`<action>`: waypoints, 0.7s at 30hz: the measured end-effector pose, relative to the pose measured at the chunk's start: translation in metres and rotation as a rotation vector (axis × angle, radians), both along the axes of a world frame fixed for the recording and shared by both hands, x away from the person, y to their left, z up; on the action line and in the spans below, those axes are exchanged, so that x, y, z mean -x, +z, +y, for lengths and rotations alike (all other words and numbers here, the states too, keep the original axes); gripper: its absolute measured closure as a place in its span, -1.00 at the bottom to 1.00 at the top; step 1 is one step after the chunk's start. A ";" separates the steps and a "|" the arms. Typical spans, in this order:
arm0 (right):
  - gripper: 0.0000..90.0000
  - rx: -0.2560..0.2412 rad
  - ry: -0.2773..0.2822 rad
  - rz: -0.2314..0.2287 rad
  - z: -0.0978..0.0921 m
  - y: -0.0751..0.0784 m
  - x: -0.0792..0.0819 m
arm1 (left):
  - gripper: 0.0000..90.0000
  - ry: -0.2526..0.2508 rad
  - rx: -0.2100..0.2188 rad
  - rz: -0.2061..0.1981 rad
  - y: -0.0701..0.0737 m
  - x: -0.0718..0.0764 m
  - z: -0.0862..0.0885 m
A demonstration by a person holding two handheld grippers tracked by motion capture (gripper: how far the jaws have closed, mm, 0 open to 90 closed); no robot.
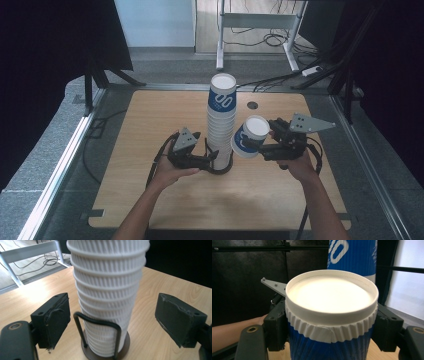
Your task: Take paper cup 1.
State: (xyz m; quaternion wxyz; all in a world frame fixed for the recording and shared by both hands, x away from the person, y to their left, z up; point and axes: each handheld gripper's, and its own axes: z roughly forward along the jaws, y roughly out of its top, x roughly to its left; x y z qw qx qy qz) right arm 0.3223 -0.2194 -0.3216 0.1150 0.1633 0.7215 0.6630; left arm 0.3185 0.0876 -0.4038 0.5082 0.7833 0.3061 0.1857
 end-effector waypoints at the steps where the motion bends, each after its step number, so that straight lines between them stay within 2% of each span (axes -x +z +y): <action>1: -0.41 -0.001 0.006 0.005 0.002 -0.004 0.001 | -0.70 -0.002 0.007 0.003 -0.001 0.003 0.002; 3: -0.41 -0.001 0.010 0.007 0.003 -0.007 0.002 | -0.70 -0.007 0.015 0.005 -0.005 0.008 0.005; 8: -0.41 -0.016 0.010 0.018 0.006 -0.026 0.008 | -0.70 0.009 0.020 0.008 -0.012 0.020 0.014; 12: -0.41 0.000 0.007 0.032 0.007 -0.044 0.015 | -0.68 0.025 0.053 0.015 -0.019 0.030 0.023; 13: -0.41 0.008 0.008 0.038 0.009 -0.053 0.017 | -0.68 0.030 0.062 0.012 -0.020 0.033 0.024; 14: -0.41 0.008 0.008 0.038 0.009 -0.053 0.017 | -0.68 0.031 0.068 0.011 -0.022 0.035 0.026; 21: -0.41 0.047 0.012 0.072 0.016 -0.077 0.023 | -0.68 0.026 0.055 0.000 -0.028 0.046 0.030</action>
